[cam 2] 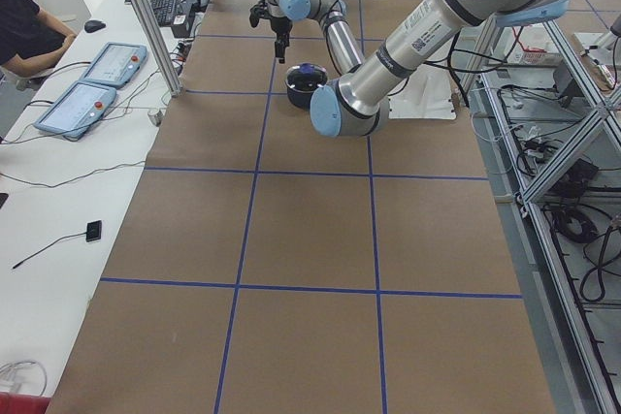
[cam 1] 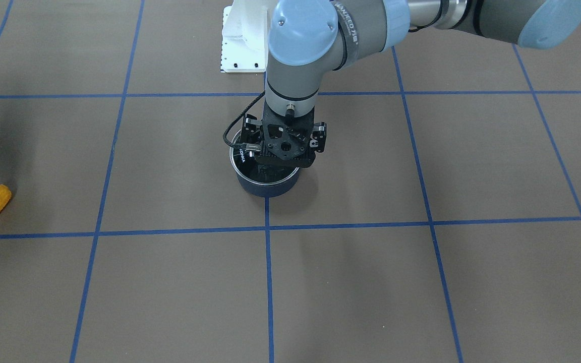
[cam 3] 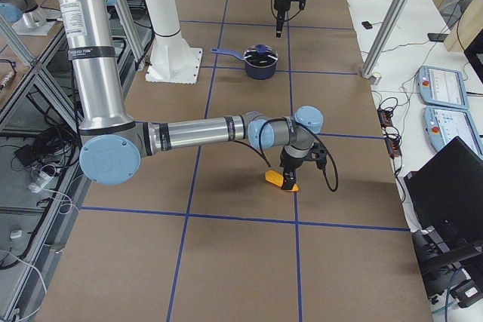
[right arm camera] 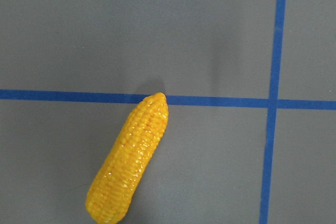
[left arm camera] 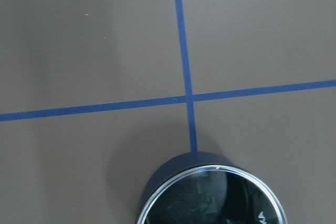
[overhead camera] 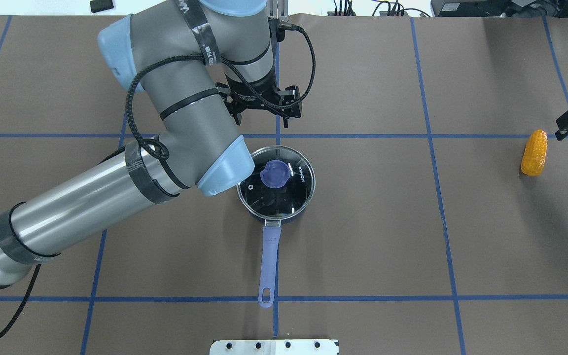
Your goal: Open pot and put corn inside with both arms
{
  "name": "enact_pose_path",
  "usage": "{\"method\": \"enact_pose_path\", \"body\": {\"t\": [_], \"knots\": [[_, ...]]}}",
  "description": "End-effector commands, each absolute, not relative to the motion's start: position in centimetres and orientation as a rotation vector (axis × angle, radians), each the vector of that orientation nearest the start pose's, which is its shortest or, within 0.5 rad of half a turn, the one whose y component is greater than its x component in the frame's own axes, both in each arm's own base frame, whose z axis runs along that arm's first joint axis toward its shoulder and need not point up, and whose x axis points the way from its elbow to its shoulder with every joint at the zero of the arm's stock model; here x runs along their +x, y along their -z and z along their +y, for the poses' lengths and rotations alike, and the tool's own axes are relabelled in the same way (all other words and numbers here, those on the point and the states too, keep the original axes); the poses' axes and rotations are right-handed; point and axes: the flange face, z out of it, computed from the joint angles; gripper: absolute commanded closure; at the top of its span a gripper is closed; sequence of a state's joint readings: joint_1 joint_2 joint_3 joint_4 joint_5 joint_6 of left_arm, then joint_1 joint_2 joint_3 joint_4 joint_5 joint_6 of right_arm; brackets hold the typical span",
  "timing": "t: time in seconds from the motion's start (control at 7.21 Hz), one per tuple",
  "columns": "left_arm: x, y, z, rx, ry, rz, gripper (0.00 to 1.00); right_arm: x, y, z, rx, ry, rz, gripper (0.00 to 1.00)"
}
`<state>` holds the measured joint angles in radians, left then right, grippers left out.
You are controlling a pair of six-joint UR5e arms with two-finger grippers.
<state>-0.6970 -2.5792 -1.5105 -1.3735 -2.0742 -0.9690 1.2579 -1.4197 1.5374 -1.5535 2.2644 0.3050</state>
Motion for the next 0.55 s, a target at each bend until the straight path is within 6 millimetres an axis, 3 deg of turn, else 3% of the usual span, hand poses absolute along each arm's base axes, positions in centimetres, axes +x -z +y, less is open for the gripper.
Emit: {"method": "enact_pose_path", "body": {"t": [0.0,0.14,0.42], "knots": [[51.2,-6.4,-52.0,0.059,-0.123,0.867,0.00,-13.2,-62.1,-56.3,-0.054,0.023,-0.723,0.00],[51.3,-6.5,-52.0,0.059,-0.124,0.865,0.00,-13.6,-63.4,-56.4,-0.037,-0.006,-0.735,0.00],[51.1,-6.5,-51.9,0.060,-0.124,0.867,0.00,-14.4,-63.6,-56.2,-0.064,-0.055,-0.730,0.00]]}}
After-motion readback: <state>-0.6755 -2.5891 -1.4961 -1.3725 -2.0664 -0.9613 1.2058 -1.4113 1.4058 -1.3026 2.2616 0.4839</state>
